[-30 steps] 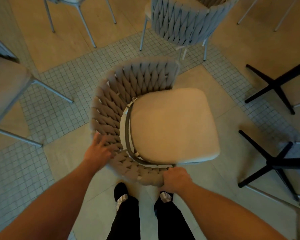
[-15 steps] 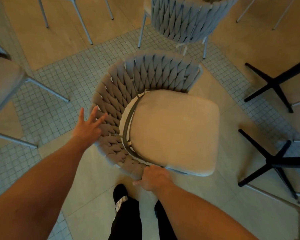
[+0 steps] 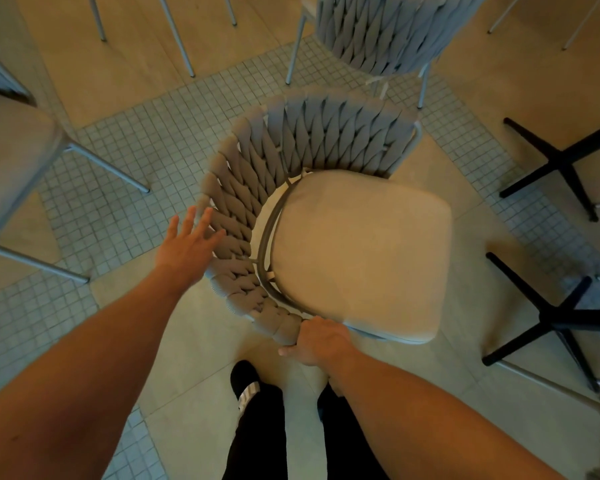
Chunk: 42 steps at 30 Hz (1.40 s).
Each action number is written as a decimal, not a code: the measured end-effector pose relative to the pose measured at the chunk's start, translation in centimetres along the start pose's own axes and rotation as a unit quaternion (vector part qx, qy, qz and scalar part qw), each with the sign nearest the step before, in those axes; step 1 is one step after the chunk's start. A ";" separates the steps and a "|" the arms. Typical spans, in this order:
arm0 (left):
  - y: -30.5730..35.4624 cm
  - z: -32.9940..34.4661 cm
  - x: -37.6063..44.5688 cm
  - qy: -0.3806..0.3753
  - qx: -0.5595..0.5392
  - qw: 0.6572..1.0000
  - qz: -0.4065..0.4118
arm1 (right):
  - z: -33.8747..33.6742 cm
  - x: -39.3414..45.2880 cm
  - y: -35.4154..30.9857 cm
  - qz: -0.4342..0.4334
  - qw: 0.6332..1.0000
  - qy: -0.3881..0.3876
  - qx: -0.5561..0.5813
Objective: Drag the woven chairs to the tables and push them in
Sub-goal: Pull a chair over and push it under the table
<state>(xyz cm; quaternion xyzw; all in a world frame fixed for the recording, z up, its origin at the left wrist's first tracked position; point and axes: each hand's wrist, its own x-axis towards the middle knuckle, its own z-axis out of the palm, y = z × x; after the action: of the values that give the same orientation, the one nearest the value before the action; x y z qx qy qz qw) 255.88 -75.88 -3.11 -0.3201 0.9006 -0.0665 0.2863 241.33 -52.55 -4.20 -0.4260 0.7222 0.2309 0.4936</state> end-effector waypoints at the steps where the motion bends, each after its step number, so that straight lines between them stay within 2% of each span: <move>1: -0.2 -0.1 -0.3 -0.001 -0.026 1.000 -0.006 | 0.0 -0.2 0.0 0.003 1.000 0.003 0.007; 4: -0.7 -0.1 -1.4 -0.002 -0.100 0.995 -0.013 | 0.1 -0.7 -0.2 0.019 0.999 0.015 0.034; 9: -2.5 -1.0 -4.3 -0.042 -0.221 0.974 -0.017 | 0.2 -2.3 -1.8 0.032 0.994 0.080 0.067; 13: -4.3 -1.0 -6.3 -0.059 -0.231 0.971 0.002 | 0.0 -3.7 -4.3 0.032 0.990 0.109 0.086; 17: -6.7 -1.3 -7.8 -0.050 -0.229 0.972 -0.015 | -1.0 -4.3 -7.4 0.030 0.984 0.141 0.103; 24: -10.1 -2.1 -8.3 -0.056 -0.246 0.968 -0.003 | -4.0 -4.1 -11.1 0.017 0.980 0.139 0.138; 33: -13.8 -3.9 -5.2 -0.063 -0.209 0.975 0.047 | -9.2 -2.1 -14.2 0.041 0.971 0.136 0.191; 42: -17.8 -5.4 0.2 -0.060 -0.203 0.973 0.095 | -14.2 -0.8 -16.9 0.057 0.971 0.122 0.197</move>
<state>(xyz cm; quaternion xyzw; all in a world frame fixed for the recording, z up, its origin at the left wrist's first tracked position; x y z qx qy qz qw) 262.33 -90.29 6.66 -0.2874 0.9029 0.1645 0.2740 248.31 -71.93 3.75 -0.3033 0.8315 0.0583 0.4617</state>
